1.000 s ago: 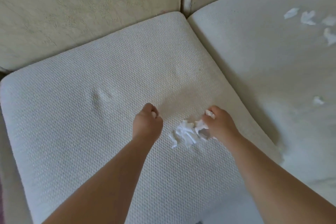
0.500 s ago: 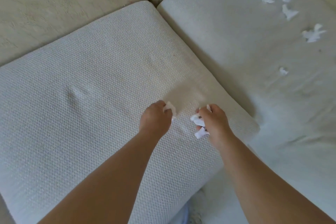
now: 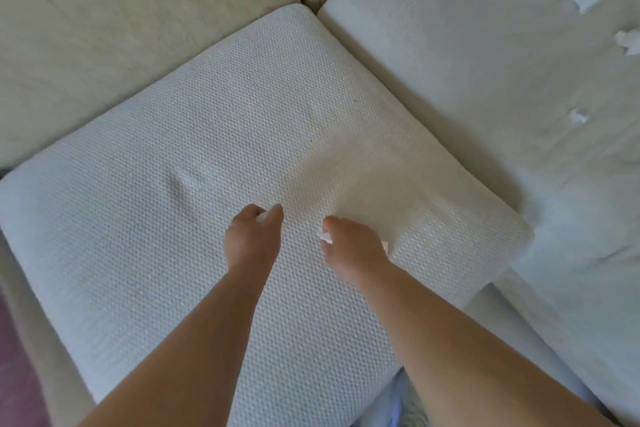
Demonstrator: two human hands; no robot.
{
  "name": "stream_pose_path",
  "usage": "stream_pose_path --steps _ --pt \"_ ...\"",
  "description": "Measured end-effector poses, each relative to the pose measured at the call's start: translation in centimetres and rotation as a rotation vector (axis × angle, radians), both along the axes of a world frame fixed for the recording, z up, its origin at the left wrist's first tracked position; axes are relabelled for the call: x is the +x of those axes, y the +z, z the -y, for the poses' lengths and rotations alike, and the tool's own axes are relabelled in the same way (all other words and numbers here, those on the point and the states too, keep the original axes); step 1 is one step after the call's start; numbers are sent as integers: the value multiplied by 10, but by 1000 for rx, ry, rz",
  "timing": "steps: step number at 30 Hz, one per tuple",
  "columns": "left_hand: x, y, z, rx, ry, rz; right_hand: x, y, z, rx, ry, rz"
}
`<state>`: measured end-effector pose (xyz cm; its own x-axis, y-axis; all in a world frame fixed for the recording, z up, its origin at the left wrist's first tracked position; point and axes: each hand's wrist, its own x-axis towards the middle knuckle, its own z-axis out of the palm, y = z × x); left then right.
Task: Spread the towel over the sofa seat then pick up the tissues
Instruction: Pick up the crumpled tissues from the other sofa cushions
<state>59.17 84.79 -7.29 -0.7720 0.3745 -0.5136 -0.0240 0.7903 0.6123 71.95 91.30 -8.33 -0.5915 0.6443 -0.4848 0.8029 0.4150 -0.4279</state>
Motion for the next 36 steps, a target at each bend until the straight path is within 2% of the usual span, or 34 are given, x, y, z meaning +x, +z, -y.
stream_pose_path --steps 3,6,9,12,14,15,17,18,20,22,25,28,32,36 --pt "8 -7 7 -32 -80 -26 7 12 -20 -116 -433 -248" --pt "21 -11 8 -28 -174 -46 37 22 -35 -8 -661 -411" --pt "40 -8 1 -40 -327 -53 68 24 -32 29 -626 -291" --pt "51 -6 -9 -134 -454 -113 78 18 -13 -61 -376 -63" --pt "54 -8 -14 -208 -534 -158 79 8 -1 -78 -221 18" --pt "55 -11 -16 -230 -593 -192 78 3 0 -78 -237 17" --pt "54 -15 -19 -208 -655 -226 78 1 -7 -172 -477 -108" --pt "54 -17 -20 -159 -606 -199 78 0 -11 -248 -629 -209" --pt "51 -16 -19 -32 -370 -84 81 3 -17 -373 -838 -369" --pt "44 -14 -16 48 -156 -43 86 6 -16 -428 -865 -412" --pt "34 -13 -8 65 -2 -11 84 8 -12 -467 -816 -359" --pt "32 -15 -4 34 13 25 80 11 -9 -619 -882 -387" --pt "50 -8 -10 52 -36 150 75 21 -9 -870 -1101 -424" --pt "95 5 -27 107 -115 240 92 26 -8 -834 -1243 -441"
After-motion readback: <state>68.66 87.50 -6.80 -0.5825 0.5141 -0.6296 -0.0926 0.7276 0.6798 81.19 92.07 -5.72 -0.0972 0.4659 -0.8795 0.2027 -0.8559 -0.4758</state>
